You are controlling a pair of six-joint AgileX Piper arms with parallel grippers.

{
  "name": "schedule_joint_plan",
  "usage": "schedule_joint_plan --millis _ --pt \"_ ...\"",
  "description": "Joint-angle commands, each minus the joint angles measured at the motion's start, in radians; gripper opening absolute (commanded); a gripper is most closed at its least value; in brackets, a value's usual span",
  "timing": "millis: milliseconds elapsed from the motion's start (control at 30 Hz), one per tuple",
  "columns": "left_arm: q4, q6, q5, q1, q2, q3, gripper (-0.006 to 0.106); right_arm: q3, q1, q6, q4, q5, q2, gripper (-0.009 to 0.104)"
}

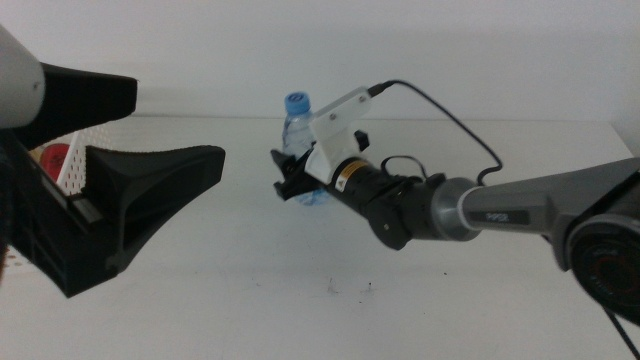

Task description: Use arms to grab the bottles and put them into the dustbin to the left of the table.

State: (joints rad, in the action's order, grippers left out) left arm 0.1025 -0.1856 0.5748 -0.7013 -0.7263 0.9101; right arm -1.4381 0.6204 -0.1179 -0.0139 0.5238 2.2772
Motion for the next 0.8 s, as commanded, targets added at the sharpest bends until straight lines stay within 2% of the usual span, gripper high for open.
schedule_joint_plan --millis 0,200,467,533,767 --pt "-0.001 -0.001 -0.011 -0.006 0.004 0.009 0.094 -0.026 0.017 -0.003 0.001 0.051 0.003 -0.002" --pt "-0.001 -0.001 -0.011 -0.006 0.004 0.009 0.094 -0.027 0.023 -0.001 0.001 0.049 0.026 0.001" --pt "-0.001 -0.001 -0.011 -0.006 0.004 0.009 0.094 -0.019 0.024 0.069 0.001 -0.009 0.022 0.061" --pt "-0.001 -0.001 -0.011 -0.006 0.004 0.009 0.094 -0.012 0.024 0.069 0.001 -0.022 0.011 0.071" --pt "-0.001 -0.001 -0.011 -0.006 0.004 0.009 0.094 0.098 0.024 0.069 0.001 -0.122 -0.119 0.073"
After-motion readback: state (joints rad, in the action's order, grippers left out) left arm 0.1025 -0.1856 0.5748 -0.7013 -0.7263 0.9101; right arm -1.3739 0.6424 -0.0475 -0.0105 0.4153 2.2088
